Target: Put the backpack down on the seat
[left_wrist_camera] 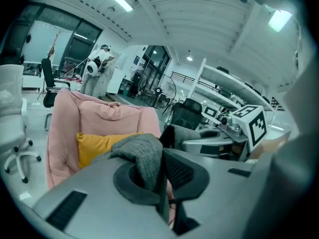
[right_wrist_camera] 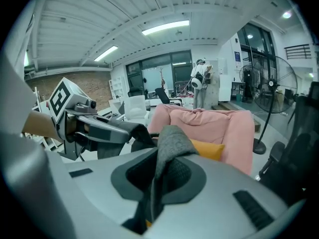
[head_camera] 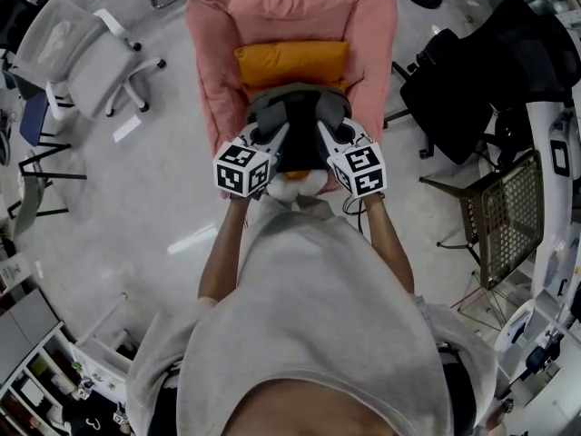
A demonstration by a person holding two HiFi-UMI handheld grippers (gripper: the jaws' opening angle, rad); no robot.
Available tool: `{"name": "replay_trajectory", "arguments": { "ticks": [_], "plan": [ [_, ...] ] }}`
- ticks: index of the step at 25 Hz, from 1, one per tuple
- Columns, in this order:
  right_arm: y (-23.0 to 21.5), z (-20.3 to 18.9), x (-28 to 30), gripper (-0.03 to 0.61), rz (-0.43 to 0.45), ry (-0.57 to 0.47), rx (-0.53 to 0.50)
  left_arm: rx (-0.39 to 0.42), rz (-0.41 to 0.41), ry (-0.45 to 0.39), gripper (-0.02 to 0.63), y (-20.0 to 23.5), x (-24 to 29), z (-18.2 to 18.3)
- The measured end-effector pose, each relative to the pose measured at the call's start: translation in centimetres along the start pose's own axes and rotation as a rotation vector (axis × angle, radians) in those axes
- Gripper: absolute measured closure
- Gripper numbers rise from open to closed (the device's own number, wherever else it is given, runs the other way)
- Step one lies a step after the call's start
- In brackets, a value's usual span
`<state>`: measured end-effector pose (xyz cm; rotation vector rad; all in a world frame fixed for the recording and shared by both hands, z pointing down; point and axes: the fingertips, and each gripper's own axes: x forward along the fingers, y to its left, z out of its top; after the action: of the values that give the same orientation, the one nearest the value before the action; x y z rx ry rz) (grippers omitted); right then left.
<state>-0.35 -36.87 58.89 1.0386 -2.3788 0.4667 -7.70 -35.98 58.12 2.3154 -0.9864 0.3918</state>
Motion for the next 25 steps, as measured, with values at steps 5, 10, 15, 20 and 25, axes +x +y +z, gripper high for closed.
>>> {"name": "replay_trajectory", "arguments": {
  "ticks": [5,10,15,20,25],
  "plan": [
    [-0.7,-0.3,1.5,0.551,0.004,0.024,0.009,-0.016,-0.007,0.030,0.578,1.1,1.0,-0.5],
    [-1.7,-0.7,3.3,0.551,0.013,0.047,0.023,-0.034,-0.008,0.060,0.578,2.4,2.3,-0.9],
    [-2.6,-1.1,4.9,0.551,0.018,0.068,0.021,-0.037,-0.001,0.087,0.578,3.7,3.6,-1.4],
    [-4.0,-1.4,6.3,0.551,0.026,0.095,0.026,-0.051,-0.001,0.111,0.578,4.9,5.2,-1.4],
    [-5.4,-1.5,7.9,0.551,0.024,0.105,0.029,-0.058,0.002,0.140,0.578,6.0,6.4,-1.5]
  ]
}}
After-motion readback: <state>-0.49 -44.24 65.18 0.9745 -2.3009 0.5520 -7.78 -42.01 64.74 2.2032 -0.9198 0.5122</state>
